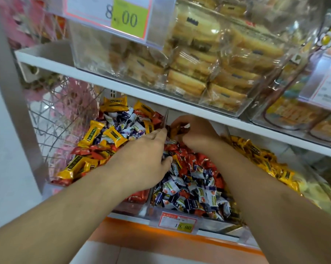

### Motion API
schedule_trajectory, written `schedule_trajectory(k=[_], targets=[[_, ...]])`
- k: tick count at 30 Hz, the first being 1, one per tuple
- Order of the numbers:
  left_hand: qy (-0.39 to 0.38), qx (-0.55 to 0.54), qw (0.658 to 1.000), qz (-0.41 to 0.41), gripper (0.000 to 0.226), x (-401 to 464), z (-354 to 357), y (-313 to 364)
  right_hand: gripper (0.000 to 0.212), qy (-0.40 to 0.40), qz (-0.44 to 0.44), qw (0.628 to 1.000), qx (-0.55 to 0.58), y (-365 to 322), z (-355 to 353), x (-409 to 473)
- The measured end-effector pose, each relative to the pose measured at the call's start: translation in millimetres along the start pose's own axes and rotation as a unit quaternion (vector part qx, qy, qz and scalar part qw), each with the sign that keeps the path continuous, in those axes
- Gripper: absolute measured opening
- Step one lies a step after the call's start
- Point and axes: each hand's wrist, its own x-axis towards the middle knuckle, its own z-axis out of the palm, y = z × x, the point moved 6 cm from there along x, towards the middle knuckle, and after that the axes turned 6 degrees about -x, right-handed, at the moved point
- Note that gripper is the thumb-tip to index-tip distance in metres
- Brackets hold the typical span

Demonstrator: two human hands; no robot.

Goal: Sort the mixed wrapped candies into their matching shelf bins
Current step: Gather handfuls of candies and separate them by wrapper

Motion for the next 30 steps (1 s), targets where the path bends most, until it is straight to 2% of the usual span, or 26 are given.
schedule_trajectory(k=[5,7,10,13,17,22,26,28,30], targets=[[-0.002,-0.018,1.000,-0.009,0.079,0,-1,-1,0.027,0.035,0.019,0.994,0.103,4,-23,-33],[0.024,-0.017,1.000,-0.001,0.074,-1,-6,3,0.030,0.046,0.014,0.991,0.121,1,-31,-53],[0.087,-0.039,0.993,0.064,0.066,-5,-20,24,0.033,0.070,-0.011,0.984,0.163,0,-38,-89],[0.061,-0.130,0.984,0.110,0.056,-11,-21,46,0.029,0.045,0.008,0.948,0.315,7,-36,-126],[0.040,-0.156,0.983,0.089,0.037,-16,-12,61,0.027,0.031,0.046,0.926,0.373,24,-41,-155],[0.053,-0.230,0.972,0.010,0.026,-17,-6,68,0.013,0.105,0.062,0.943,0.311,60,-71,-181],[0.069,-0.287,0.955,-0.006,0.022,-18,-1,80,0.009,0.252,0.106,0.920,0.282,113,-96,-190],[0.061,-0.315,0.947,-0.017,0.023,-19,4,86,0.016,0.294,0.130,0.931,0.170,129,-106,-194],[0.047,-0.338,0.940,-0.027,0.024,-20,10,90,0.031,0.271,0.140,0.951,0.043,128,-111,-198]])
